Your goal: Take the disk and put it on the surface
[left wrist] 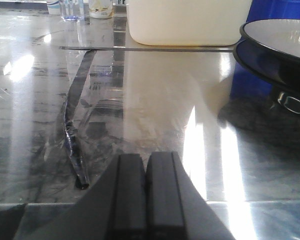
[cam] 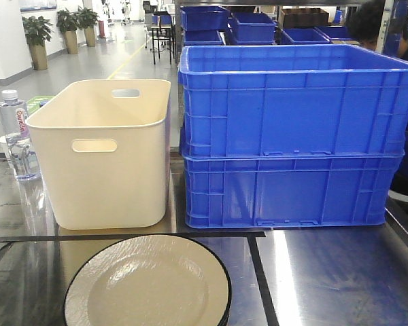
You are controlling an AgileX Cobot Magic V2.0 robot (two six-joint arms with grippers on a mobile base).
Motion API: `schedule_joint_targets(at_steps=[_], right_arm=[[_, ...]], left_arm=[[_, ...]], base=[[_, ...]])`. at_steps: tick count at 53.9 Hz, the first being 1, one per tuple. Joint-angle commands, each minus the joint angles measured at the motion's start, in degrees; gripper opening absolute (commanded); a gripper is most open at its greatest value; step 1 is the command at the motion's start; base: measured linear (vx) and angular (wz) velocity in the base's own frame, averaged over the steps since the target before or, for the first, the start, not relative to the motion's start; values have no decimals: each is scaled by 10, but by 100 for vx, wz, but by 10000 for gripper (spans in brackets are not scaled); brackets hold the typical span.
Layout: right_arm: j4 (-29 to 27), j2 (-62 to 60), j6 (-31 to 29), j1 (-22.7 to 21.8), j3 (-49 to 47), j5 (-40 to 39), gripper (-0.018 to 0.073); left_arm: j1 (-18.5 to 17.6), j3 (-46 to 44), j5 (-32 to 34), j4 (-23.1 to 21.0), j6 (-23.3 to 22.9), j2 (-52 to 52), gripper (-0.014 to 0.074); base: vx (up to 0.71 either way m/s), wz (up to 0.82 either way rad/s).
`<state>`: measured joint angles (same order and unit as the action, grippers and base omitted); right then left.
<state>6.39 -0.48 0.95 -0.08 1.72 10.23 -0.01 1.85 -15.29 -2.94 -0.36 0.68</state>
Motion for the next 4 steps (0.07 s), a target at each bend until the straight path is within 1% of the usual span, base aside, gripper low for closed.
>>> schedule_joint_targets(at_steps=[1, 4], right_arm=[[8, 0, 0, 1, 4, -47, -8], [8, 0, 0, 1, 4, -47, -8]], left_arm=[[0, -13, 46, 1, -5, -3, -8], [0, -13, 46, 1, -5, -3, -8]], base=[[0, 0], [0, 0]])
